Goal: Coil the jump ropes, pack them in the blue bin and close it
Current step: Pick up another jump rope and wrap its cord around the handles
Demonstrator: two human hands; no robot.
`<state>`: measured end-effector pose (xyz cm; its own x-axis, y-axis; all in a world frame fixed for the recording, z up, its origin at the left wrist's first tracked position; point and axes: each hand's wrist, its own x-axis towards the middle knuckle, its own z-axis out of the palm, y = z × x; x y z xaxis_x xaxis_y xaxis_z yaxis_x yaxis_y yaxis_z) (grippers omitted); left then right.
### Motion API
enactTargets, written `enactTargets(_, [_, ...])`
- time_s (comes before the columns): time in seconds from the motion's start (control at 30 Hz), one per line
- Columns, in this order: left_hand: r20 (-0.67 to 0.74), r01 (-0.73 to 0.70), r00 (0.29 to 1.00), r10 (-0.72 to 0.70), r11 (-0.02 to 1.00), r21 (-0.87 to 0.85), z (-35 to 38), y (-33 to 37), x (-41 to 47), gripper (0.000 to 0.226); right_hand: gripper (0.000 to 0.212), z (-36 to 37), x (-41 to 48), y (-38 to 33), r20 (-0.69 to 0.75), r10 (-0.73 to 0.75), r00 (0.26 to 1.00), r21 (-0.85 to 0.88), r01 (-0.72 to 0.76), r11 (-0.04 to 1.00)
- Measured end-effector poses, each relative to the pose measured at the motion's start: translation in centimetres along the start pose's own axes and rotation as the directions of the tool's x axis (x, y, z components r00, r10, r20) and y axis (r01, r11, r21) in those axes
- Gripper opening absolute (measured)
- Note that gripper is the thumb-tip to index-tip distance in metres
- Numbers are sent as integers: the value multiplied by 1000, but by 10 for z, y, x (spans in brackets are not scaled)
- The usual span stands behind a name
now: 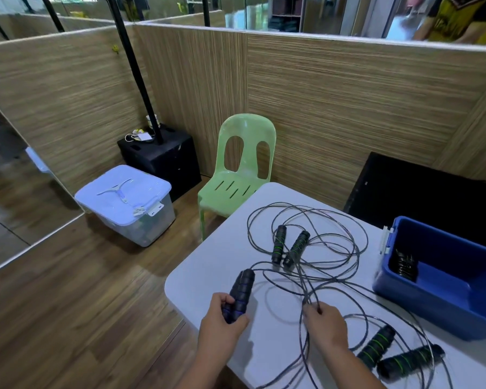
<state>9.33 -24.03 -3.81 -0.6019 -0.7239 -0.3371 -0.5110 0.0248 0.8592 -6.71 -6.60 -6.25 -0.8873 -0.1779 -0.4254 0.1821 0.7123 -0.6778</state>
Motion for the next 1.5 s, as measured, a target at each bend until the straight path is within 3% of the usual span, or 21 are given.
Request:
enactTargets(0.2, [30, -41, 999, 41, 999, 24, -6, -3, -15, 45, 31, -28, 3, 17, -112, 160, 981, 106, -149, 983])
enactTargets(0.33, [19, -33, 999, 33, 999, 4, -3, -7, -24, 47, 42, -42, 5, 25, -81, 224, 971, 130, -212, 969])
enactTargets(0.47, [26, -81, 996, 82, 996, -23, 5, -4, -32, 48, 35, -47, -6, 28, -45, 294, 955, 236, -276, 932])
enactTargets(0.63, [17, -183, 983, 184, 982, -51, 14, 22, -41, 43, 27, -59, -32, 25, 136, 319, 938, 444, -345, 827])
enactTargets(0.8, [62, -271, 959, 275, 960, -75, 19, 45, -50, 43, 21, -72, -59, 25, 187, 255, 949, 600, -316, 735])
enactTargets(0.9, [92, -295, 948, 303, 951, -91, 23, 53, -59, 42, 26, -83, -80, 18, 143, 235, 961, 576, -274, 770])
enactTargets(0.97, [123, -310, 939, 322, 945, -109, 27, 57, -66, 43, 33, -90, -91, 11, 63, 208, 976, 518, -210, 829])
enactTargets(1.07, [170, -349, 915, 366, 929, -122, 37, 60, -77, 44, 19, -97, -107, 0, -191, 68, 979, 333, -1, 943])
enactTargets(1.13, [185, -361, 905, 383, 922, -140, 46, 62, -85, 48, 18, -99, -115, -9, -260, -34, 965, 275, 108, 955])
enactTargets(1.23, [208, -371, 892, 401, 913, -170, 63, 67, -98, 62, 28, -101, -130, -31, -192, -98, 977, 420, 171, 891])
enactTargets(1.33, [231, -372, 876, 423, 899, -232, 78, 76, -112, 79, 28, -103, -138, -48, -59, -85, 995, 584, 103, 805])
enactTargets(1.5, [255, -436, 838, 483, 873, -220, 92, 89, -133, 88, 26, -112, -133, -45, -43, -13, 999, 650, 38, 759])
